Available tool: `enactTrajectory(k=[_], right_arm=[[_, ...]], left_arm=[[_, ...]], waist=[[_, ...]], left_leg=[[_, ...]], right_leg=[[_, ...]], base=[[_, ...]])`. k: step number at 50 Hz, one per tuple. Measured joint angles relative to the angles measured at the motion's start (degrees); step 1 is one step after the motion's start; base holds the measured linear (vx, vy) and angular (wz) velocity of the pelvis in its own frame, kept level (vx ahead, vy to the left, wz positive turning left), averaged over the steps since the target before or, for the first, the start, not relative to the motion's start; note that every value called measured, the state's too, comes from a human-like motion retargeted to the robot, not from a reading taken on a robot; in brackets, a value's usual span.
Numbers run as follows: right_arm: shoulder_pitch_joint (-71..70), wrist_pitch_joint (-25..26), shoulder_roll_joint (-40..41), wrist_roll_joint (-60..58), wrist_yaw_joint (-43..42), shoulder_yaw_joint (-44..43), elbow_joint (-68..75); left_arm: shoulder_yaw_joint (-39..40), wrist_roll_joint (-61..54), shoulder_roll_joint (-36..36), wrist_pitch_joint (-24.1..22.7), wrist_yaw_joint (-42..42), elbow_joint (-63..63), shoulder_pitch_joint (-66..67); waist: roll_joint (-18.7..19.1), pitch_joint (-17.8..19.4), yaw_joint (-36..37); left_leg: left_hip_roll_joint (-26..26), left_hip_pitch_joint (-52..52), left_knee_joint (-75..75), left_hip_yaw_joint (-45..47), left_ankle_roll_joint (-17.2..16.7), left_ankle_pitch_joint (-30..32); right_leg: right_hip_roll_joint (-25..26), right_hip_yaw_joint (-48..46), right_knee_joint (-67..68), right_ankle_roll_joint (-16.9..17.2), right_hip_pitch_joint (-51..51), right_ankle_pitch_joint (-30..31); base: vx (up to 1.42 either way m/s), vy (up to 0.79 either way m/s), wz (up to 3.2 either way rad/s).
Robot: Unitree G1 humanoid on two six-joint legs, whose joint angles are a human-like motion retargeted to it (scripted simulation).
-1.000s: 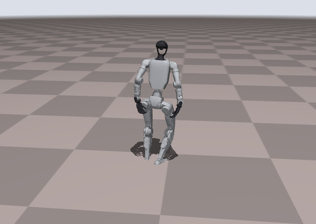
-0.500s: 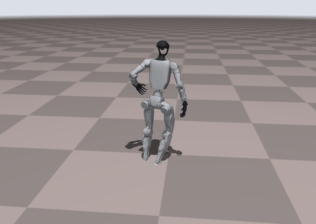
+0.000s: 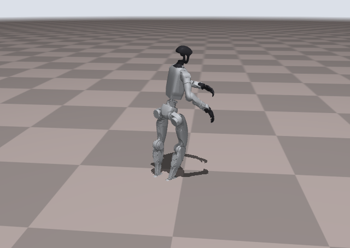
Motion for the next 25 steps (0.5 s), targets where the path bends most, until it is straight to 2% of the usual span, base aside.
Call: enactTrajectory(k=[7, 15, 20, 25], right_arm=[[1.02, 1.04, -1.57, -2.19, -2.64, -9.79, -9.93], [7.49, 2.79, 0.89, -2.00, 3.13, -15.77, -18.52], [12.37, 6.12, 4.92, -1.89, 6.09, -17.09, -12.37], [13.74, 8.85, 9.50, -0.36, 6.77, -15.95, 3.09]], left_arm=[[4.40, 3.47, -4.20, 0.65, -0.15, 0.48, 8.03], [17.13, 3.64, 0.58, 2.74, -2.15, -3.54, 26.98], [27.38, 1.90, 4.82, 4.29, -3.70, -6.19, 41.24], [36.07, -0.62, 8.33, 5.41, -5.78, -8.89, 53.99]], waist=[[-0.11, 0.61, 0.67], [-3.93, 1.62, 7.70], [-6.81, 2.76, 14.53], [-8.33, 3.73, 20.64]], left_leg=[[0.35, -0.62, 0.03, 0.57, 1.48, 0.36], [0.07, -0.72, -0.01, 1.46, 3.05, 0.84], [-0.43, -1.12, -0.09, 1.42, 3.99, 1.07], [-0.77, -1.60, -0.17, 1.16, 4.62, 1.02]], right_leg=[[1.58, 2.77, -3.78, 0.36, 0.07, 2.27], [2.47, 5.52, -7.48, 0.88, 0.62, 4.02], [2.40, 6.35, -9.51, 1.47, 0.70, 4.82], [2.29, 6.63, -11.04, 2.00, 0.69, 5.68]], base=[[0.04, 0.01, -0.61], [0.04, 0.01, -0.52], [0.02, 0.00, -0.37], [-0.01, 0.00, -0.19]])
